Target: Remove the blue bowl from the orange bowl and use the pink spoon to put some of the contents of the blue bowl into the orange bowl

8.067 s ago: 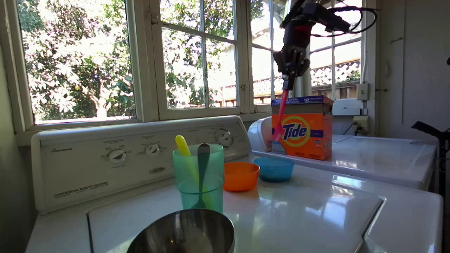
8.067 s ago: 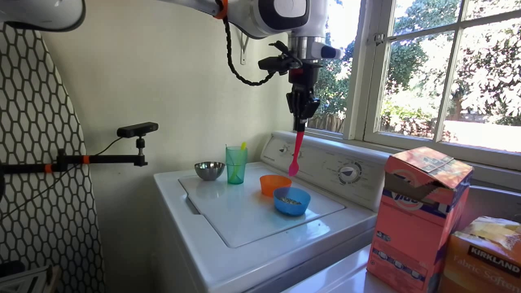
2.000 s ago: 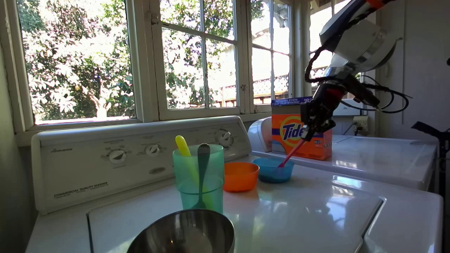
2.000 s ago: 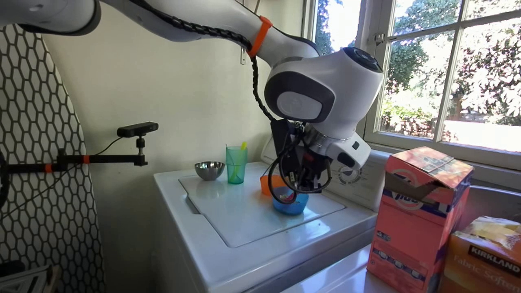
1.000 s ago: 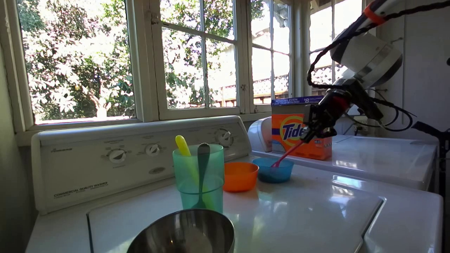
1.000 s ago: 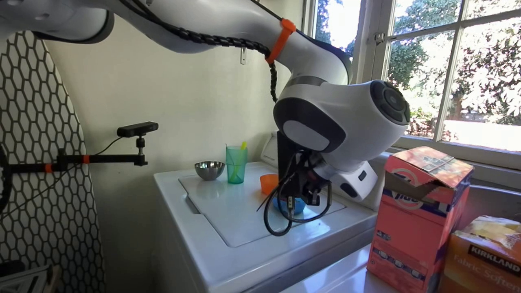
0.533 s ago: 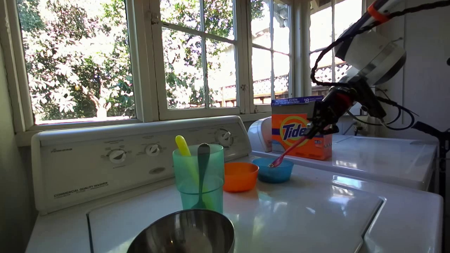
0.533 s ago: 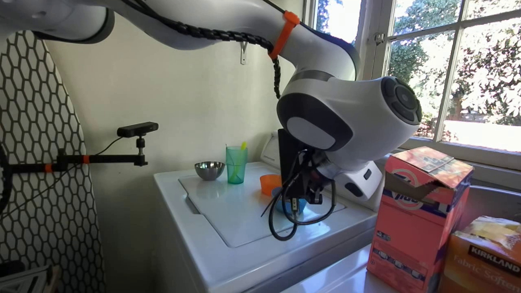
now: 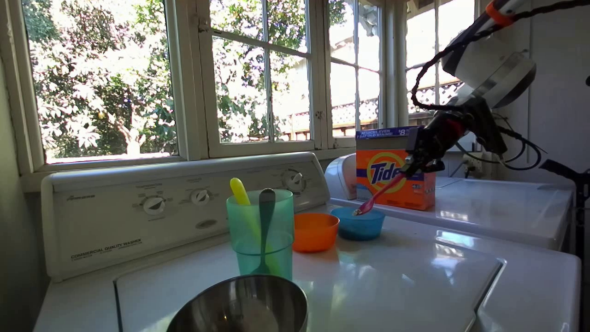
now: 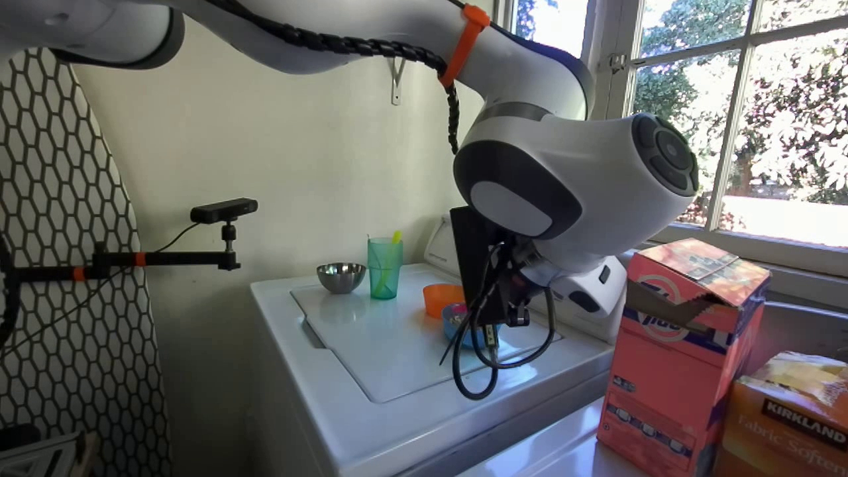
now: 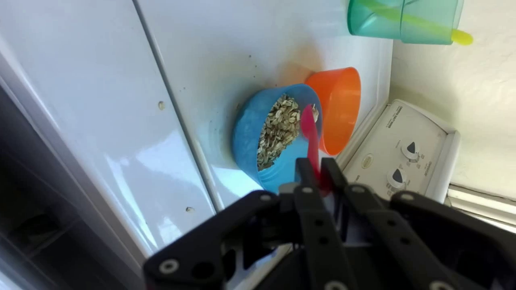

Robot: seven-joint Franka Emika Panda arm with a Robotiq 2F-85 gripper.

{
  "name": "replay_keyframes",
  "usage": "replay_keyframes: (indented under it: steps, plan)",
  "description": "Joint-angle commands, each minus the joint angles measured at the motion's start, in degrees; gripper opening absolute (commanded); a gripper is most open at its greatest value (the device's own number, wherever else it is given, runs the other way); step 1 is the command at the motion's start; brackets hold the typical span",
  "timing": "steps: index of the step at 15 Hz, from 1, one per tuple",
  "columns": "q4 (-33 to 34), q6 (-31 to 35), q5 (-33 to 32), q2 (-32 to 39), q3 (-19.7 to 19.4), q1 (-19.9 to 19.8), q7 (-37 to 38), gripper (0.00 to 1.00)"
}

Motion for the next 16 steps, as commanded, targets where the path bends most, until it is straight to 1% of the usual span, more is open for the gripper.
replay_keyframes:
  steps: [1,5,9,15,16]
  plan:
    - [0.94,-2.82,1.85,-0.02,-0.16,-0.57,-2.30,0.02]
    - [2.02,-0.99,2.10,0.24,0.04,0.45,-1.17,0.02]
    - [3.63,-1.14,1.90,1.00,0.91,1.39,-1.06,0.02]
    - [5.67,1.11,0.11,1.90,2.38,4.44,-0.86,0.02]
    - [5.54,2.91,-1.07,1.80,2.48,5.47,-0.93,0.02]
